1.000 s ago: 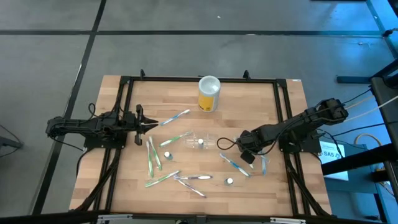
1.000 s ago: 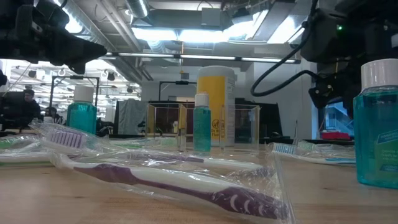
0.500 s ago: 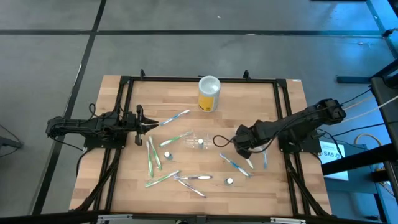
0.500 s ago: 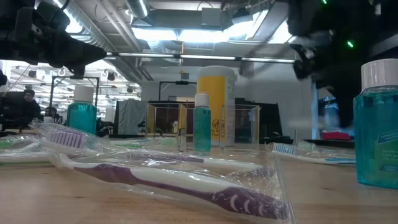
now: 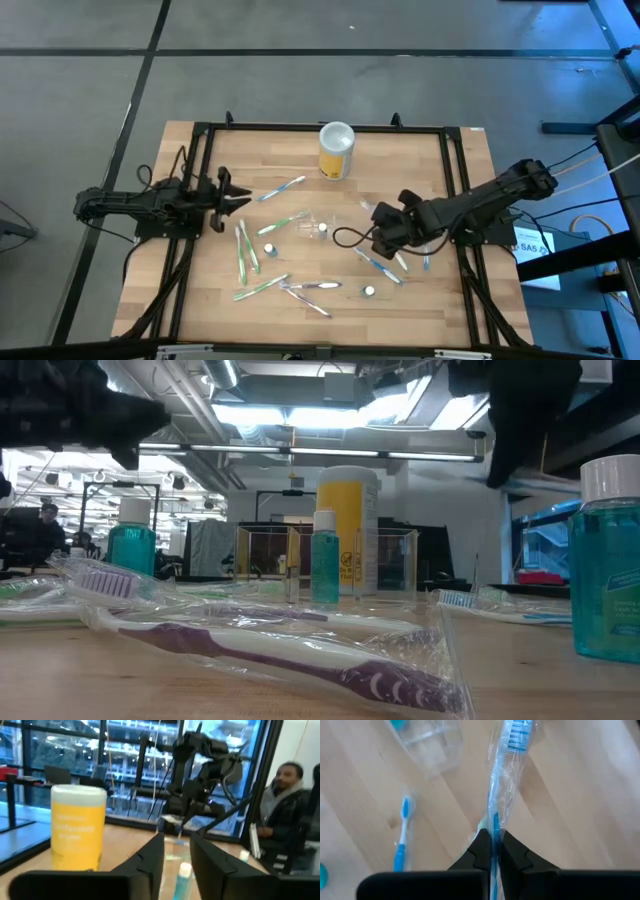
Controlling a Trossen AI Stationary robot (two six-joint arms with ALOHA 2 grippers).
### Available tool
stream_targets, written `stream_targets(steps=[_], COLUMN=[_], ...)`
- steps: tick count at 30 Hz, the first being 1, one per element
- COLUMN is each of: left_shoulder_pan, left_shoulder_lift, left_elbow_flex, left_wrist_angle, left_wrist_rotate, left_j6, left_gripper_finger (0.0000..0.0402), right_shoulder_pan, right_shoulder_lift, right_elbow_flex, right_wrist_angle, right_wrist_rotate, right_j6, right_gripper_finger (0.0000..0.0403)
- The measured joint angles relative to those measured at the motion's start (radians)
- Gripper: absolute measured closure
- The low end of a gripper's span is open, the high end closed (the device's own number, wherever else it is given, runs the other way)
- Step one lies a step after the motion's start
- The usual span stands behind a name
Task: Pick & Place toothbrushing station
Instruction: Put the blue toothbrush into the transparent organizer
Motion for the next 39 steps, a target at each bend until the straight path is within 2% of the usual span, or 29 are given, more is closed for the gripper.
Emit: stream_targets(steps=[7,13,20,23,26,31,35,39], left_shoulder_pan=[-0.011,-0.079,-0.162,-0.172,-0.171,-0.171,-0.171,-0.171], left_shoulder_lift=[0.074,0.277,0.595,0.697,0.786,0.94,1.067,1.192], left_elbow_flex=[0.0,0.088,0.285,0.347,0.39,0.402,0.402,0.416], left_wrist_angle=[0.249,0.312,0.313,0.314,0.33,0.585,0.779,0.916], left_wrist_rotate=[0.117,0.1,0.034,0.019,0.004,0.043,0.057,0.057], left_j6=[-0.008,0.049,0.282,0.288,0.223,0.113,0.097,0.097], left_gripper_finger=[0.0207,0.0162,0.0157,0.0157,0.0156,0.0158,0.0159,0.0159], right_shoulder_pan=[0.046,0.077,0.104,0.11,0.11,0.11,0.107,0.091], right_shoulder_lift=[-0.001,-0.001,-0.001,-0.001,-0.003,0.007,0.031,0.052], right_elbow_flex=[0.012,0.013,0.013,0.005,-0.026,-0.052,-0.055,-0.055], right_wrist_angle=[0.091,0.328,0.582,0.738,0.919,1.103,1.206,1.247], right_wrist_rotate=[0.096,0.223,0.323,0.354,0.339,0.281,0.214,0.205], right_j6=[-0.023,-0.181,-0.4,-0.513,-0.644,-0.763,-0.854,-0.888], right_gripper_finger=[0.0389,0.0389,0.0389,0.0389,0.0389,0.0389,0.0389,0.0389])
